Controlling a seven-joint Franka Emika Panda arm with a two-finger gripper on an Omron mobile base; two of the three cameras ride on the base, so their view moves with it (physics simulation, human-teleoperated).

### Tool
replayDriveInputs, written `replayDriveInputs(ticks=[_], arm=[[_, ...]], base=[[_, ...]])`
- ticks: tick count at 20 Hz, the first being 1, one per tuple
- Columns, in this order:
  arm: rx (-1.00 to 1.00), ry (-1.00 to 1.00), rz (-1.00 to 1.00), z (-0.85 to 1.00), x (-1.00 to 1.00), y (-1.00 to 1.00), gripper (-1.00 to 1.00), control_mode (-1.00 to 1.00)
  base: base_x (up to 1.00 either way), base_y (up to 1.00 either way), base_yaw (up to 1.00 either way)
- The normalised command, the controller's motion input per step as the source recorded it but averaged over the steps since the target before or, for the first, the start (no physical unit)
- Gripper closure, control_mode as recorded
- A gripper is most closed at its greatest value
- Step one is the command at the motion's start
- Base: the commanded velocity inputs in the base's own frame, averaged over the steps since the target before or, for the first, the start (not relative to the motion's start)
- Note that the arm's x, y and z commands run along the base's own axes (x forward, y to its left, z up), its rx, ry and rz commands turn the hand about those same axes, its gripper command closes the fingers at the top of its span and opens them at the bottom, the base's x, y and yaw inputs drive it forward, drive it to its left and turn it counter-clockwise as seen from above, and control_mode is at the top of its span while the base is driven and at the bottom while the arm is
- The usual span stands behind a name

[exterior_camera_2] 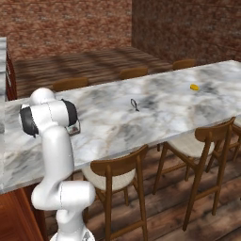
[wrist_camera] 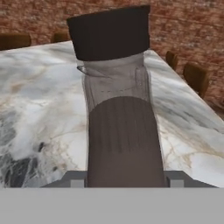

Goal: Move the shaker and syrup bottle from the cabinet to the dining counter.

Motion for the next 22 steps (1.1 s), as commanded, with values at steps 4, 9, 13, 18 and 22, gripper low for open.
replayDriveInputs(ticks=[4,9,13,18,22], arm=[[0.08,-0.08,-0.03,-0.24,-0.33,-0.12,1.0,-1.0],[0.12,-0.07,-0.04,-0.16,-0.29,-0.15,1.0,-1.0],[0.15,-0.02,-0.03,-0.03,-0.07,-0.18,1.0,-1.0],[0.11,-0.05,-0.02,-0.09,-0.12,-0.06,1.0,-1.0],[0.06,-0.08,-0.02,-0.14,-0.03,0.0,1.0,-1.0]], base=[[0.0,0.0,0.0],[0.0,0.0,0.0],[0.0,0.0,0.0],[0.0,0.0,0.0],[0.0,0.0,0.0]])
